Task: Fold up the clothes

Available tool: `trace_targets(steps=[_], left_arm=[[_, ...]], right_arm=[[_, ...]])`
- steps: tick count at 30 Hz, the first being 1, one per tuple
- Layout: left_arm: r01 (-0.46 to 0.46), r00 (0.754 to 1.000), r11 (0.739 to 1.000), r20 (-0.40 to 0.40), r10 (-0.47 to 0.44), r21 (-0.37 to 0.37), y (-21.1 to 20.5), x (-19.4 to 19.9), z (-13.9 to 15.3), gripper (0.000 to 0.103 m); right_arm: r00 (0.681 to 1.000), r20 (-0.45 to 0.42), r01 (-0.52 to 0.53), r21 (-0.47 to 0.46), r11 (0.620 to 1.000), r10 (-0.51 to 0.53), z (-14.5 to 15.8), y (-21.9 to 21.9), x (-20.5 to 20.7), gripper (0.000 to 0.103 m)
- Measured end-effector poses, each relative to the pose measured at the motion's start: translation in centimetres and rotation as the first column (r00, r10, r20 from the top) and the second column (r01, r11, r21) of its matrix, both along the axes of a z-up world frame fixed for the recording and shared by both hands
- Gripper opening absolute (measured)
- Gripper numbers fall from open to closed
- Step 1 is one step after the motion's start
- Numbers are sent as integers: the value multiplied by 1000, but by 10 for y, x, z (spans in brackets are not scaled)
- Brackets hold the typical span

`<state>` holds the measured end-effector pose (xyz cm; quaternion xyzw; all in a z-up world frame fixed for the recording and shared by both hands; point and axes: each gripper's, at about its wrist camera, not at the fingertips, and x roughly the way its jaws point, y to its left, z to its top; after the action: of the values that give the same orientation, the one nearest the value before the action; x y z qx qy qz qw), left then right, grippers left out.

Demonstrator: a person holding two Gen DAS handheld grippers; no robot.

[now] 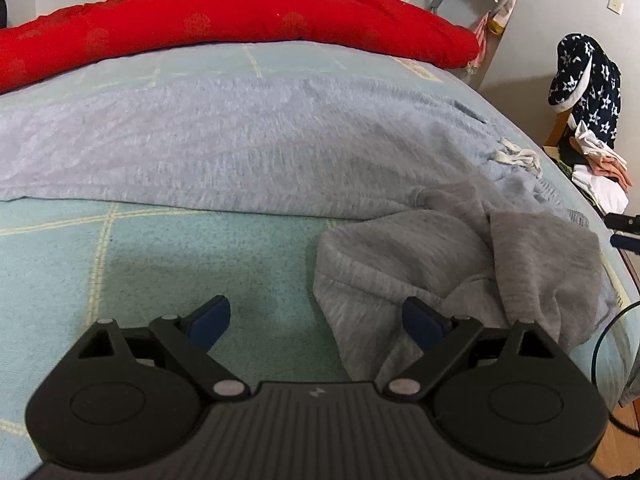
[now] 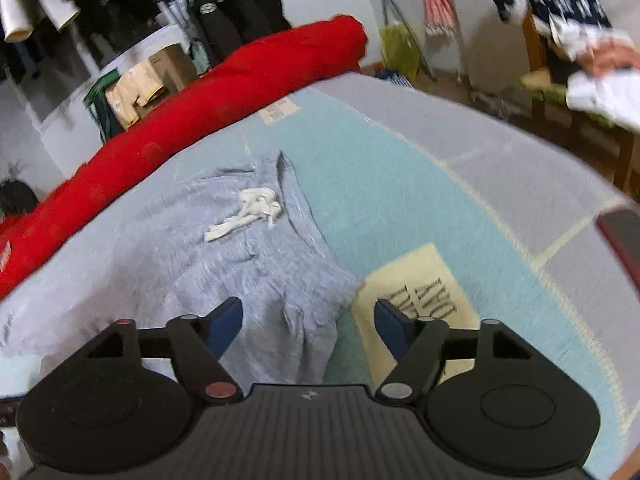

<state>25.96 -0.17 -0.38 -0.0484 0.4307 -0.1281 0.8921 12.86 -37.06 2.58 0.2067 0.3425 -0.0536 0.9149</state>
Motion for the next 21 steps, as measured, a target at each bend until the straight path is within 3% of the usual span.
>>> trace_targets(steps=[4, 7, 10, 14, 18, 21], left_arm=[[21, 999, 1000, 29, -21, -4, 1, -11, 14, 92], [65, 995, 997, 74, -62, -38, -1, -21, 31, 92], [150, 984, 985, 106, -141, -85, -3, -33, 38, 93], [198, 975, 979, 117, -190, -58, -7, -51, 28, 93], [197, 973, 979, 134, -188, -58, -1, -81, 14, 93], [199, 965, 980, 176, -196, 1, -3, -103, 6, 91]], right_arm=[[996, 51, -75, -28, 997, 77, 23, 19, 4, 83], [974, 117, -190, -41, 981, 193, 43, 42, -2, 90], [921, 168, -355, -18, 935, 353, 49, 74, -4, 96], [813, 180, -563, 0, 826, 554, 35, 130, -6, 97], [772, 165, -611, -73, 788, 614, 15, 164, -27, 100], [757, 168, -624, -103, 775, 632, -4, 172, -55, 101]])
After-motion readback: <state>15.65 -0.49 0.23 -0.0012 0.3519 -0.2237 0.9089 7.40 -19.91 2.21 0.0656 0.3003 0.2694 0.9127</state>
